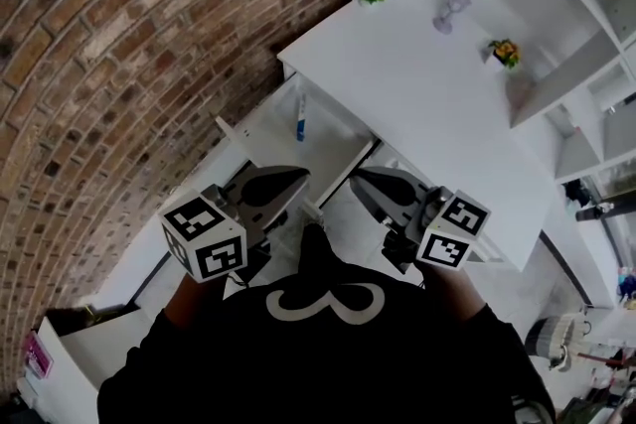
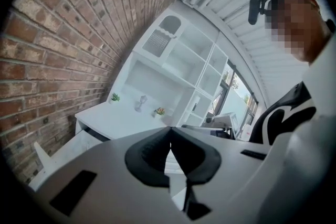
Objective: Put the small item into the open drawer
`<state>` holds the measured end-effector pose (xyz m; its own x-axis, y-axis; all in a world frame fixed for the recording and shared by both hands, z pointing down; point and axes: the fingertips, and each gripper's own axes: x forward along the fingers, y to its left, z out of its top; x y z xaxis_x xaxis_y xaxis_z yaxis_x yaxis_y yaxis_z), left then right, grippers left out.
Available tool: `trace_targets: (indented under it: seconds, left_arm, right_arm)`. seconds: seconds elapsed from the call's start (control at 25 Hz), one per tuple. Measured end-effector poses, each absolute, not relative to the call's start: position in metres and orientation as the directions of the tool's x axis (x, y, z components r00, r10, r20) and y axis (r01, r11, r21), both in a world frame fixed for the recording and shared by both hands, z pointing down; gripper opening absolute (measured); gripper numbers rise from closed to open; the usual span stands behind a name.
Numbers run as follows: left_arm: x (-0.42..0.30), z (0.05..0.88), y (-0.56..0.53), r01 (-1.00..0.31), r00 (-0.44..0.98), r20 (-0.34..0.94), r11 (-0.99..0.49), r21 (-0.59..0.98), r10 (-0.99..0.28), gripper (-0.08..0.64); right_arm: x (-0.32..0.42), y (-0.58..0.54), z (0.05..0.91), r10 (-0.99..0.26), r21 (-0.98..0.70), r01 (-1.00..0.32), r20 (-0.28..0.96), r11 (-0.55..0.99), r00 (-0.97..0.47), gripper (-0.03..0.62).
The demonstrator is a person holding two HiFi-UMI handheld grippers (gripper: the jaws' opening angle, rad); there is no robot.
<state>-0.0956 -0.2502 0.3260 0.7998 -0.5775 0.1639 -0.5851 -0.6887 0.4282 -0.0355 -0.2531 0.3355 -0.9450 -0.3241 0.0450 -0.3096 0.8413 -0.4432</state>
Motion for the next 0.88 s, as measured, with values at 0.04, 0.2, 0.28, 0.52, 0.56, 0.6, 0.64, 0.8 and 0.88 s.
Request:
trace_targets:
  seconds: [0.04,0.2,0.28,0.52,0.56,0.6,0.64,0.8,0.88]
  left_arm:
    - [-0.097,0.326,-0.25,-0.589,0.797,0.164,-0.687,0.425,-0.582,0.003]
    - [-0.097,0.321,-0.249,-0.592,0.794,0.155,-0.692,0.414,-0.588,0.003]
    - [-0.096,0.318,-0.248,-0.593,0.793,0.147,-0.694,0.408,-0.591,0.003]
    - [-0.087,0.326,-0.245,-0.603,0.79,0.16,-0.704,0.376,-0.592,0.003]
    - [-0.087,0.327,-0.246,-0.604,0.789,0.163,-0.701,0.38,-0.592,0.003]
    - [-0.086,0.328,-0.247,-0.605,0.788,0.164,-0.697,0.384,-0.594,0.003]
    - [-0.086,0.328,-0.248,-0.607,0.786,0.163,-0.694,0.387,-0.597,0.003]
    - [-0.085,0.326,-0.258,-0.613,0.78,0.16,-0.688,0.388,-0.605,0.003]
    - [-0.083,0.327,-0.263,-0.615,0.779,0.163,-0.686,0.389,-0.606,0.003]
  right_arm:
    - [-0.036,-0.253,0.334,-0.324,-0.441,-0.31,0.045,0.843,-0.945,0.008]
    - [-0.036,-0.249,0.326,-0.321,-0.417,-0.309,0.042,0.855,-0.946,0.008]
    - [-0.035,-0.246,0.325,-0.323,-0.411,-0.312,0.044,0.857,-0.945,0.008]
    - [-0.031,-0.247,0.326,-0.33,-0.387,-0.322,0.047,0.864,-0.943,0.008]
    - [-0.03,-0.248,0.326,-0.33,-0.389,-0.32,0.044,0.864,-0.943,0.008]
    - [-0.03,-0.249,0.327,-0.329,-0.391,-0.318,0.042,0.864,-0.943,0.008]
    - [-0.03,-0.25,0.327,-0.327,-0.392,-0.317,0.042,0.864,-0.944,0.008]
    - [-0.029,-0.258,0.329,-0.324,-0.389,-0.316,0.048,0.865,-0.945,0.008]
    - [-0.026,-0.263,0.33,-0.326,-0.388,-0.319,0.049,0.865,-0.944,0.008]
